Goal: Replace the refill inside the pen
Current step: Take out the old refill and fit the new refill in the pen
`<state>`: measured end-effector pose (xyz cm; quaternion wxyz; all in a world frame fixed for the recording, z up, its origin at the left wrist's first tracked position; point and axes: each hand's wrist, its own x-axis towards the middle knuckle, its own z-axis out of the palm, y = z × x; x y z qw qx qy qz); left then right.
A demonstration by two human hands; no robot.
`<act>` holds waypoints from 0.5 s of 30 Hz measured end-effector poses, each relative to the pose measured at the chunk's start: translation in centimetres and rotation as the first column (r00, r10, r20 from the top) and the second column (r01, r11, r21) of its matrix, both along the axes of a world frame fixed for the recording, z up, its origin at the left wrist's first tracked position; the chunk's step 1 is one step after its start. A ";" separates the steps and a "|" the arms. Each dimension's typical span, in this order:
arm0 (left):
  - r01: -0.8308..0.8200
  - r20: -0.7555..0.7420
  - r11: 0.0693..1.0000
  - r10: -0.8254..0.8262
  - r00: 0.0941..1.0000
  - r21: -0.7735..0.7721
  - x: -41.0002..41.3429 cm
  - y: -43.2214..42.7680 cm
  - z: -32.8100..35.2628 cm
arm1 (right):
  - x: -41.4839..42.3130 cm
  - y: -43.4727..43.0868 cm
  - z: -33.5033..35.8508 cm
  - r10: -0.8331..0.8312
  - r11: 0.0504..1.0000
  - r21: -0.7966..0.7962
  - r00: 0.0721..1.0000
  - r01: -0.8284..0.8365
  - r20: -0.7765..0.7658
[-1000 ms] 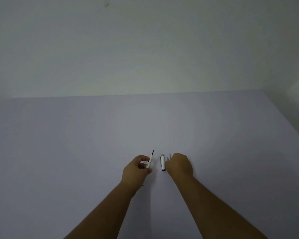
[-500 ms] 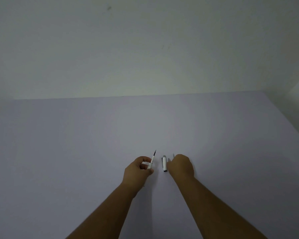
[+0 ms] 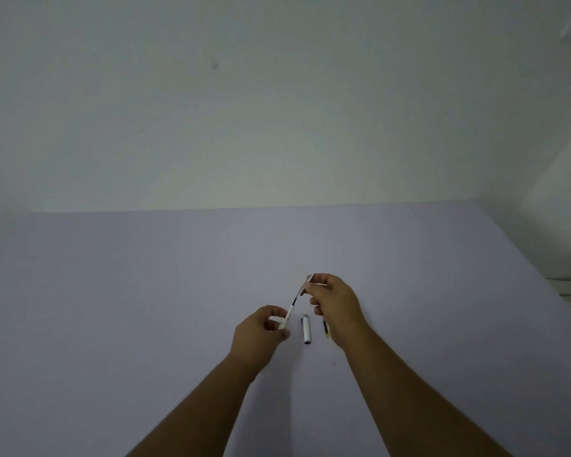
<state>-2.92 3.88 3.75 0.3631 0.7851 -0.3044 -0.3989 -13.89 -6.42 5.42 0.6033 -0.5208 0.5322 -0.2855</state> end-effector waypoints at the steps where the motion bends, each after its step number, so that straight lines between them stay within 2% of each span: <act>1: 0.002 0.004 1.000 -0.002 1.000 -0.004 -0.1 0.0 0.3 | -0.2 0.2 0.4 0.028 1.000 -0.008 1.000 -0.028 -0.010; 7: 0.022 0.043 0.999 -0.021 0.999 -0.028 -0.6 0.4 2.3 | -1.3 1.1 2.5 0.210 0.976 -0.039 0.975 -0.213 -0.074; 15: 0.010 0.138 0.999 -0.003 0.990 -0.045 -1.1 0.9 3.8 | -1.8 2.1 3.9 0.349 0.933 -0.038 0.924 -0.359 -0.155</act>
